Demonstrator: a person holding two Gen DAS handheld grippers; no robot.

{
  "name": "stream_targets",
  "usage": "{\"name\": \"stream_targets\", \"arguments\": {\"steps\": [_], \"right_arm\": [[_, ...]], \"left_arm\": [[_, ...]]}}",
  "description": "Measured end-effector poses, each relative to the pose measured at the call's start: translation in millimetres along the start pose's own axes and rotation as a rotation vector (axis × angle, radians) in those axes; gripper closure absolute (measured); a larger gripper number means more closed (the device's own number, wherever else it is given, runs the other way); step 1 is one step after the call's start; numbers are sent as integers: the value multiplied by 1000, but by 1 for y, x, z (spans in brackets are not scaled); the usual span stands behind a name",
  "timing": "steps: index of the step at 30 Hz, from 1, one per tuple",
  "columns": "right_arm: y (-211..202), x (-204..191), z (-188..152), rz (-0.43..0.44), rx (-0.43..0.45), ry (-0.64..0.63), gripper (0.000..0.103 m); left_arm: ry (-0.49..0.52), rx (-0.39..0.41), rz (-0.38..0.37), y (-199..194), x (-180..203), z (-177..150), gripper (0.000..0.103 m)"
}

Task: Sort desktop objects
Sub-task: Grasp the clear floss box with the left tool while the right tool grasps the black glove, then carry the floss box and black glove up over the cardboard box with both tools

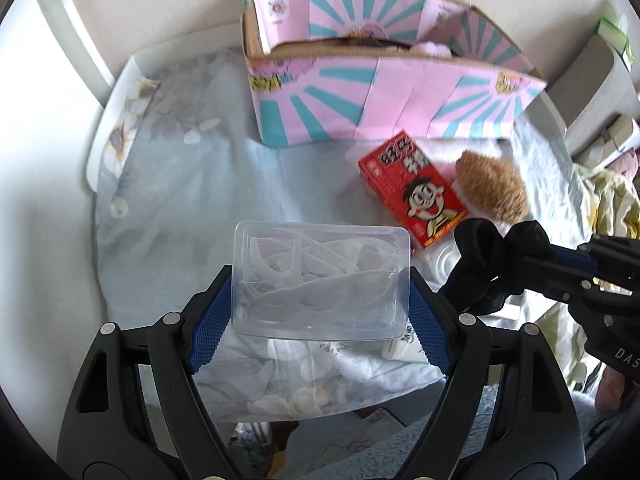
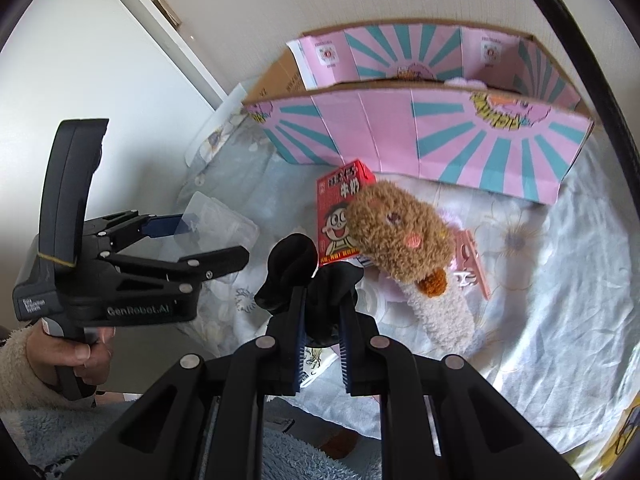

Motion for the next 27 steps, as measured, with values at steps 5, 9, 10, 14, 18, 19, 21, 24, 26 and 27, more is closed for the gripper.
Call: {"name": "stream_targets", "arguments": {"steps": [5,9,10,14,18,19,21,24,26,27], "right_arm": [[-30,8,13,-14,53,-17,89],[-51,14,25,-24,98,-15,89],[-57,15,29,-26,110,-15,89],[-81,22,45,-51,153,-42,89],[-103,40,67,-115,194,-81,89],[-108,44,73,-127,206,-86,89],[-117,55,88,-154,230,-93,89],[-128,68,109,-183,259,-101,89],[-132,78,123,-197,271,-96,89],[-133,82,131,-196,278,-92,89]], "left_arm": [[-13,30,-11,-8,0,11,23],[-41,47,-29,-24,6,26,23],[-42,56,-28,-27,7,31,23],[-33,94,-32,-42,15,52,23],[-9,147,-21,-56,21,78,23],[-10,154,-27,-58,23,86,23],[-3,169,-23,-61,24,101,23],[11,190,-6,-63,27,124,23],[14,195,-9,-62,30,139,23],[19,199,-7,-61,32,147,23]]}}
Point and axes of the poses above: each gripper's, at about its wrist camera, not at the fingertips, and y roughly the way its jaws point, x to its right, z to its top, the point moved 10 cm from there along y, roughly the way its jaws point, and after that the axes turned 8 degrees about -y, right-handed, at the moved point
